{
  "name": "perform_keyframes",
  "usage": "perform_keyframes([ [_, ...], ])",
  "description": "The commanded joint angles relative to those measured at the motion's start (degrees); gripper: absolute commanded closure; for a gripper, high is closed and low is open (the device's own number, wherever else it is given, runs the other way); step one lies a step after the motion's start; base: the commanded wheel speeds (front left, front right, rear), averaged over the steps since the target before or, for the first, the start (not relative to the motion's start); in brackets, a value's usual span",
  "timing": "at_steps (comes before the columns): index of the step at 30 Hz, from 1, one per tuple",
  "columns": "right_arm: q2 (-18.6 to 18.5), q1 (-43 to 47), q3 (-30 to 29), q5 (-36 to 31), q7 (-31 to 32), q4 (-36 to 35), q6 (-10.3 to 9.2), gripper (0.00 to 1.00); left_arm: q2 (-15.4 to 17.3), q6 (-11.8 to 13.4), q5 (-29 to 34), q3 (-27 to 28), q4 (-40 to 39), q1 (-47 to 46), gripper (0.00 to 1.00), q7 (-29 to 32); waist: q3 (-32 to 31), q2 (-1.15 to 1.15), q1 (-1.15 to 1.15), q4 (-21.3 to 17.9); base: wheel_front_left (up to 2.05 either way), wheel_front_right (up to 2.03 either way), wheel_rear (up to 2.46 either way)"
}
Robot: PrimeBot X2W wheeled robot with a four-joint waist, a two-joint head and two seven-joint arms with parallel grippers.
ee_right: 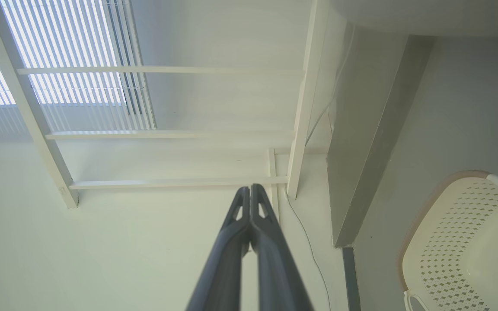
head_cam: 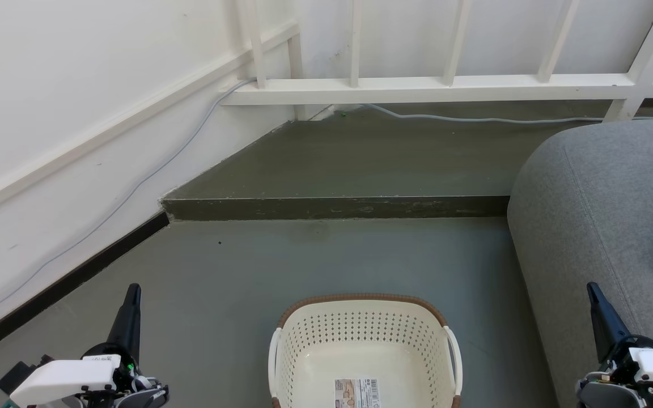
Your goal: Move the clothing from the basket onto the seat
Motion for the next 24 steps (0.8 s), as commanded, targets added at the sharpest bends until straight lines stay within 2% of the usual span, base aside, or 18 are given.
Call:
perform_keyframes([
  [1,-0.6,-2.5,0.9,0.1,0.5,-1.7,0.25,1.00,0.7,-0.4,0.4,2.0,-1.3,-3.2,1.00,0.3,0.0,0.00,0.00,0.0,0.00,0.00,0.00],
  [24,-0.6,-2.5,0.9,0.1,0.5,-1.7,0.25,1.00,0.5,-0.4,0.6,2.2,-1.3,-3.2,1.00,0.5,0.0,0.00,0.00,0.0,0.00,0.00,0.00],
])
